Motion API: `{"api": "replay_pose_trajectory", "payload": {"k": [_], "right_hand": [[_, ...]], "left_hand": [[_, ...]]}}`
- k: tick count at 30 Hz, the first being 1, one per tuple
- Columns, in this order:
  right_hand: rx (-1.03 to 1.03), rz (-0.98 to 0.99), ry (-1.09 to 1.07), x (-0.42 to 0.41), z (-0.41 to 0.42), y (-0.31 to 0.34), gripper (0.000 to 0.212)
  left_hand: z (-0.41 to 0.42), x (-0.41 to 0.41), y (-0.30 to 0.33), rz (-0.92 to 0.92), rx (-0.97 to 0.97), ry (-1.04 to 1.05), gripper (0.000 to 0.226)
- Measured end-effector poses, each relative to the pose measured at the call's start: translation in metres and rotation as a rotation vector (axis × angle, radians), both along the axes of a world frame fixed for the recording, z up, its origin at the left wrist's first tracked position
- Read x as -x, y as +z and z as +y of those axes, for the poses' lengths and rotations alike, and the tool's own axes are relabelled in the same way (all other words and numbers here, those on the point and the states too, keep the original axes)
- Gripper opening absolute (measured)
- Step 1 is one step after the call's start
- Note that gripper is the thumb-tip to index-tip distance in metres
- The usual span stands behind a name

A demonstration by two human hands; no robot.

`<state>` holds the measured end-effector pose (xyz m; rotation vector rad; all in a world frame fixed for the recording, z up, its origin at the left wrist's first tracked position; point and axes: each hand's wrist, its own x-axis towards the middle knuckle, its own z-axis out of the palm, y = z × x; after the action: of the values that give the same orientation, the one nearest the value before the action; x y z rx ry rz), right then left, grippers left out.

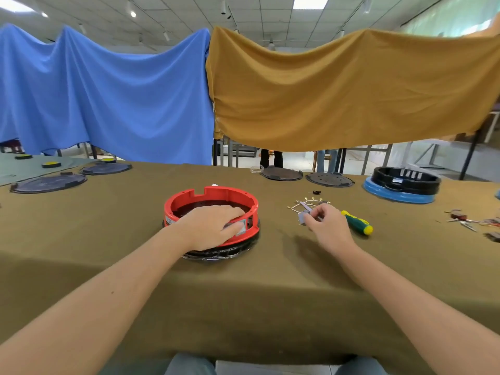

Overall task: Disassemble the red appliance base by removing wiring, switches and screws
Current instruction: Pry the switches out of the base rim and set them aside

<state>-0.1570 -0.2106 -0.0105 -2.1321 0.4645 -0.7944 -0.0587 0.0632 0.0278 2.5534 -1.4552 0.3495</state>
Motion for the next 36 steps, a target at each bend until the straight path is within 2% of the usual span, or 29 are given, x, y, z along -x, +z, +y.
{"api": "replay_pose_trajectory", "payload": {"k": [2, 5, 9, 11, 14, 20, 24, 27, 30, 32, 36], "right_hand": [[-0.053, -0.035, -0.053, -0.006, -0.006, 0.001, 0.019], [-0.105, -0.058, -0.089, -0.015, -0.016, 0.001, 0.017], [-0.044, -0.109, -0.192, -0.021, -0.029, -0.009, 0.012], [-0.097, -0.212, -0.316, -0.019, -0.035, -0.013, 0.014], [-0.233, -0.324, -0.367, -0.014, -0.039, -0.014, 0.02], [-0.309, -0.395, -0.122, -0.008, -0.018, -0.006, 0.01], [-0.315, -0.464, 0.058, -0.006, 0.021, 0.008, 0.008], [-0.312, -0.479, 0.267, -0.01, 0.057, 0.022, 0.01], [-0.225, -0.435, 0.468, -0.017, 0.086, 0.031, 0.01], [-0.153, -0.401, 0.51, -0.022, 0.097, 0.032, 0.01], [-0.135, -0.355, 0.533, -0.027, 0.101, 0.027, 0.007]], "left_hand": [[-0.008, -0.005, 0.0, -0.013, -0.041, 0.027, 0.039], [-0.016, -0.005, -0.012, -0.2, -0.028, 0.124, 0.044], [-0.015, 0.005, -0.036, -0.404, 0.224, 0.191, 0.048], [-0.015, 0.009, -0.048, -0.413, 0.368, 0.206, 0.044], [-0.016, 0.01, -0.056, -0.379, 0.431, 0.219, 0.041], [-0.005, 0.004, -0.042, -0.156, 0.463, 0.064, 0.051], [0.002, -0.005, -0.033, -0.007, 0.431, 0.071, 0.036], [-0.002, 0.004, -0.044, -0.1, 0.515, 0.121, 0.043], [-0.009, 0.013, -0.054, -0.171, 0.549, 0.18, 0.049], [-0.009, 0.012, -0.054, -0.178, 0.55, 0.181, 0.048], [-0.009, 0.009, -0.056, -0.196, 0.563, 0.171, 0.041]]}}
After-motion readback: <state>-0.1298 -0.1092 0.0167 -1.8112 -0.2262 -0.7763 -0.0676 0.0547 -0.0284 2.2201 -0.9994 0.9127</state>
